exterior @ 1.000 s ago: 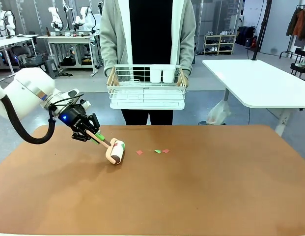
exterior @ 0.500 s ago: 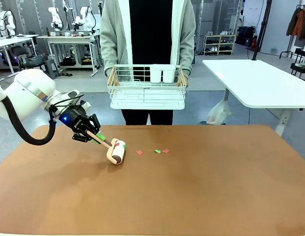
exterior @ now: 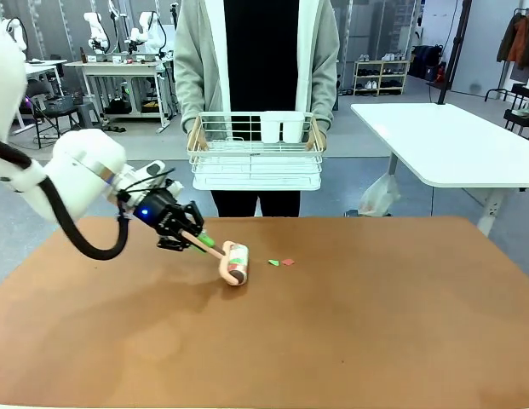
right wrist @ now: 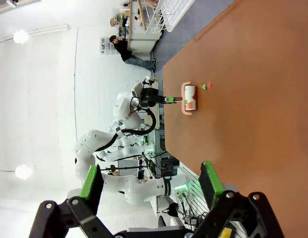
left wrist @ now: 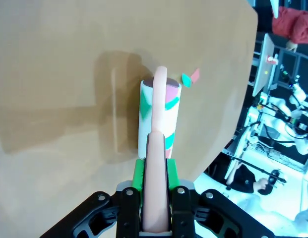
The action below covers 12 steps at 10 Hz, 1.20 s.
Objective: Clean the table.
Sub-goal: Clean the table with the Lint Roller when the human lifts the Dish drying rack.
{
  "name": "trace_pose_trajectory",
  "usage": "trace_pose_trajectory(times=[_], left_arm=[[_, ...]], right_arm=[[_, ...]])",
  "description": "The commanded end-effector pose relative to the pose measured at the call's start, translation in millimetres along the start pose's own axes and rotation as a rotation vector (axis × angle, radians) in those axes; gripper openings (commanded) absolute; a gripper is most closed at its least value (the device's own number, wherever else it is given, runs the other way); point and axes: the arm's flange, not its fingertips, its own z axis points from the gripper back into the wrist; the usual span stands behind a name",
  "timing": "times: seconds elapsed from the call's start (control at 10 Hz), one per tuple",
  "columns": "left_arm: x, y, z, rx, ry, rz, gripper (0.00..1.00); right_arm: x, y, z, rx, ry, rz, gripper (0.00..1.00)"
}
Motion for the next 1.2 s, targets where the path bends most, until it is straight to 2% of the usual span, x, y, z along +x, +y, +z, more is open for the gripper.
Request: trace_pose_trajectory(times=[0.0, 0.2, 0.5, 0.8, 1.0, 1.1], left_arm=[[3, -6, -85, 0.034, 0.055, -0.032, 0.21], [10, -40, -143, 0.048, 0.089, -0.038, 0.21], [11, -69, -179, 0.045, 0.121, -0.091, 0.21], [6, -80, -171, 0.031, 0.128, -0.165, 0.21], [4, -114, -147, 0.041, 0.163, -0.203, 0.21], [2, -150, -128, 0.067, 0.182, -0.222, 0.21]], right_arm=[[-2, 2, 0, 0.009, -0.001, 0.002, 1.00], [-2, 2, 0, 0.009, -0.001, 0.002, 1.00], [-2, 2, 0, 0.009, -0.001, 0.002, 1.00], [-2, 2, 0, 0.009, -0.001, 0.002, 1.00], [-2, 2, 0, 0.009, -0.001, 0.002, 1.00], [-2, 2, 0, 0.009, -0.001, 0.002, 1.00]])
